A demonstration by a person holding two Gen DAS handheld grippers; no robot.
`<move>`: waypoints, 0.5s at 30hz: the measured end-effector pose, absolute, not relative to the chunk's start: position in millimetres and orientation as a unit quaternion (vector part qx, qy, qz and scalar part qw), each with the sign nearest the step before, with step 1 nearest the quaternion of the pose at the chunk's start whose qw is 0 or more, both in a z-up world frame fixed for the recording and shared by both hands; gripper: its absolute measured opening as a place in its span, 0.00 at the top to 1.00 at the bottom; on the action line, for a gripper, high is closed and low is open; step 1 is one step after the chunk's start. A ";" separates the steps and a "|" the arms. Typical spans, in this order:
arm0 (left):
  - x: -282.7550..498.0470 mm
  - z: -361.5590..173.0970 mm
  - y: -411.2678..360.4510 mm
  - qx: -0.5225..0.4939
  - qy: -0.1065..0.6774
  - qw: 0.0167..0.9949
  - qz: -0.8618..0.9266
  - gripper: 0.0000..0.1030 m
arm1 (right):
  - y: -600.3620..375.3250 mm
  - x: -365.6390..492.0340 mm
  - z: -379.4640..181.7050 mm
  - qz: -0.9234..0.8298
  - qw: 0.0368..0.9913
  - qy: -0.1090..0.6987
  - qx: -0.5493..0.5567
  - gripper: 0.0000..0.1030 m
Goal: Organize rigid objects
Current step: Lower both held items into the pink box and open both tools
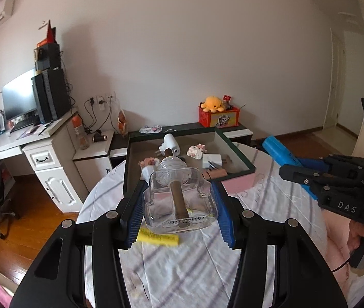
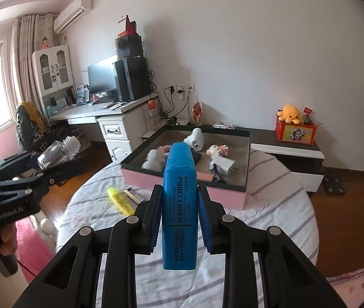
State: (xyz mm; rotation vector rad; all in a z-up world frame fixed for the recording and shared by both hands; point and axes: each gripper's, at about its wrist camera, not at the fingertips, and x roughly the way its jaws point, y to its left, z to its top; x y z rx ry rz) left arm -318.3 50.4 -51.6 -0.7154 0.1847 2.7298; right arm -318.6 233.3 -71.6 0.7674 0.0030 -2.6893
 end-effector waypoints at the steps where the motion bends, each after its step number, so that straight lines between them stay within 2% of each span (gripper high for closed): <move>1: -328.6 -51.3 50.9 -0.254 0.067 0.158 0.952 0.51 | 235.0 -328.4 -71.3 -0.947 0.171 0.003 0.273 0.74; 7: -403.0 -55.2 50.8 -0.296 0.046 0.208 0.931 0.51 | 242.3 -390.1 -76.4 -0.940 0.165 0.018 0.299 0.74; 15: -504.5 -82.7 53.8 -0.356 0.073 0.193 0.912 0.51 | 252.1 -485.8 -102.3 -0.923 0.150 0.029 0.352 0.74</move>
